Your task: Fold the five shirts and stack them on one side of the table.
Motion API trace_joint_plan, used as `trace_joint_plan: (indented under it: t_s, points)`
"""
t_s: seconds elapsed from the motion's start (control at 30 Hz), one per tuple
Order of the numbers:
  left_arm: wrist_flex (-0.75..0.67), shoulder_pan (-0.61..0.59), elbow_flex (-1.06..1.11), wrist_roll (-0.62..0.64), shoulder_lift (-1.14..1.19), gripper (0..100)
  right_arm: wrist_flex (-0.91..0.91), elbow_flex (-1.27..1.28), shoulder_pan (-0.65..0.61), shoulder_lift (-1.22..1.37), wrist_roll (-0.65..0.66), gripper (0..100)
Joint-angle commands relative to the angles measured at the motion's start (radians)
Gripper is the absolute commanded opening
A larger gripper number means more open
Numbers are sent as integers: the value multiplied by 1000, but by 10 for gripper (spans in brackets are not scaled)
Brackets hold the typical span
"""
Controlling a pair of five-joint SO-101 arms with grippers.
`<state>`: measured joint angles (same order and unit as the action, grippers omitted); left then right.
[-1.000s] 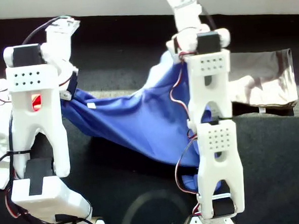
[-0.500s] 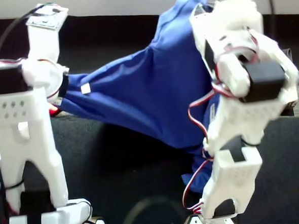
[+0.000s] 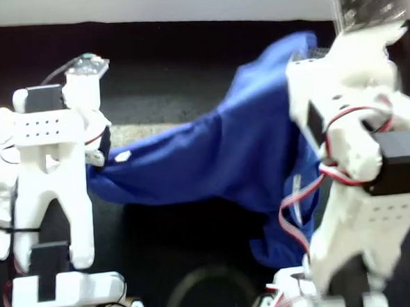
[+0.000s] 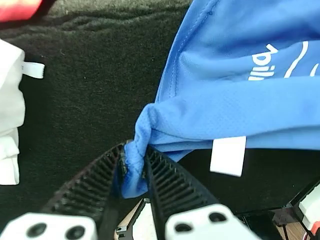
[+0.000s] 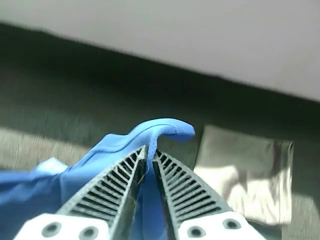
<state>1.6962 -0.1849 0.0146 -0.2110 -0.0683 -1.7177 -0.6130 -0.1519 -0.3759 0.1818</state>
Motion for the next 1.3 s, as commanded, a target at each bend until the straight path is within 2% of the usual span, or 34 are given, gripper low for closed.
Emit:
trace_joint_plan:
  t_s: [0.0, 0.2, 0.33, 0.43, 0.57, 0.87, 0.97, 1.13, 1.27]
  points:
    - [-8, -2, 35, 0, 16, 9, 166, 581, 27, -249, -5, 7]
    - [-8, -1, 139, -2, 111, 9, 456, 1216, 81, -518, -3, 7]
    - [-3, 1, 186, -5, 188, 12, 596, 1511, 82, -633, -3, 7]
    - [2, -2, 209, -75, 222, 76, 645, 1647, 84, -693, -3, 7]
    - [66, -24, 174, -166, 189, 195, 648, 1698, 84, -743, -3, 7]
    - [60, 31, 160, -304, -31, 200, 647, 1704, 85, -763, -3, 7]
    - [-23, 47, 176, -302, -35, 200, 647, 1704, 85, -765, -3, 7]
    - [-267, 4, 326, -311, -35, 200, 647, 1704, 85, -765, -3, 7]
    - [-396, -68, 466, -419, -35, 200, 650, 1704, 113, -765, -3, 7]
